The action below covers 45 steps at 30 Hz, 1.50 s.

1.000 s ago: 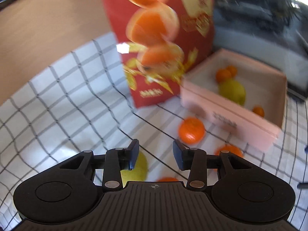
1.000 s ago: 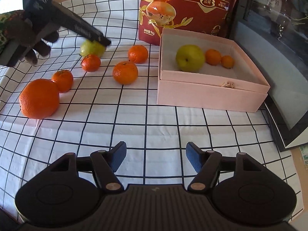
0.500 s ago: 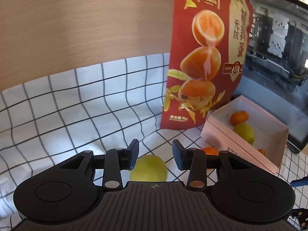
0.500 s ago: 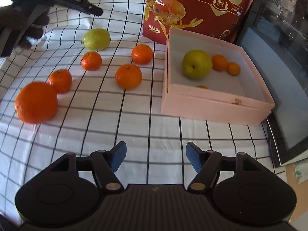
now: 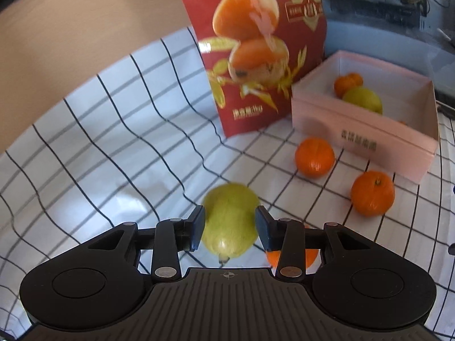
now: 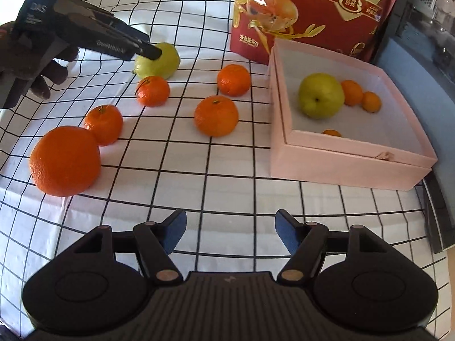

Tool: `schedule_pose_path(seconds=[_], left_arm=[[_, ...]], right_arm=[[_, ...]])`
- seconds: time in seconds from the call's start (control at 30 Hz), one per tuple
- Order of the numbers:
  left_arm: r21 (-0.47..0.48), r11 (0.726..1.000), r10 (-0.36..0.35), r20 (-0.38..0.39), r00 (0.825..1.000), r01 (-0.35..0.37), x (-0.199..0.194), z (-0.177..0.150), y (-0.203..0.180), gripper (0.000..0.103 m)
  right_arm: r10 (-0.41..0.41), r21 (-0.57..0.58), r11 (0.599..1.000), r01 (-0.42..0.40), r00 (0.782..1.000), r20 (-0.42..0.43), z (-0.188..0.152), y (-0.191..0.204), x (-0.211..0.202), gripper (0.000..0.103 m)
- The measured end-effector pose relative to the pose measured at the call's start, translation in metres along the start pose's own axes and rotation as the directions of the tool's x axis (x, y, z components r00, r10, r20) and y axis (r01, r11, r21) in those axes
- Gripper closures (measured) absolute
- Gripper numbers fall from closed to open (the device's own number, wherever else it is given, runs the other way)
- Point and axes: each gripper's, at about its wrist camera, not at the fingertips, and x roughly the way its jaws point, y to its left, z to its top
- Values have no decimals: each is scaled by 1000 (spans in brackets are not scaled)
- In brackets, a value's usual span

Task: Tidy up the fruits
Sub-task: 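Lift the pear with the left tool while the right tool grasps a mandarin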

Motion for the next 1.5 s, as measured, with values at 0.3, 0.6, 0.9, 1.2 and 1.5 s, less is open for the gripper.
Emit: schedule_pose_path(seconds=[0.3,0.6,0.9,1.2,1.5], left_arm=[[-228,974,-24,-21,999,18,25,6,38,41],[-354,934,-62,-35,997,45,53,2,62,39],[-354,934,-70,-47,996,49,66,-1,56,39],[-516,856,-37,-5,999,29,23,-43,52,40],[-749,662,68,30,997,-23,-86,-129,44,40]], right_arm=[[1,-4,1000,-1,1000,-21,-3,7,3,33],[-10,4,1000,10,999,-32,-9,3,1,33],[-43,-3,999,43,999,-9,-7,-1,-4,34],[-60,13,998,59,998,7,-10,-9,-11,33],[-6,-42,999,9,998,61,1,4,-11,34]])
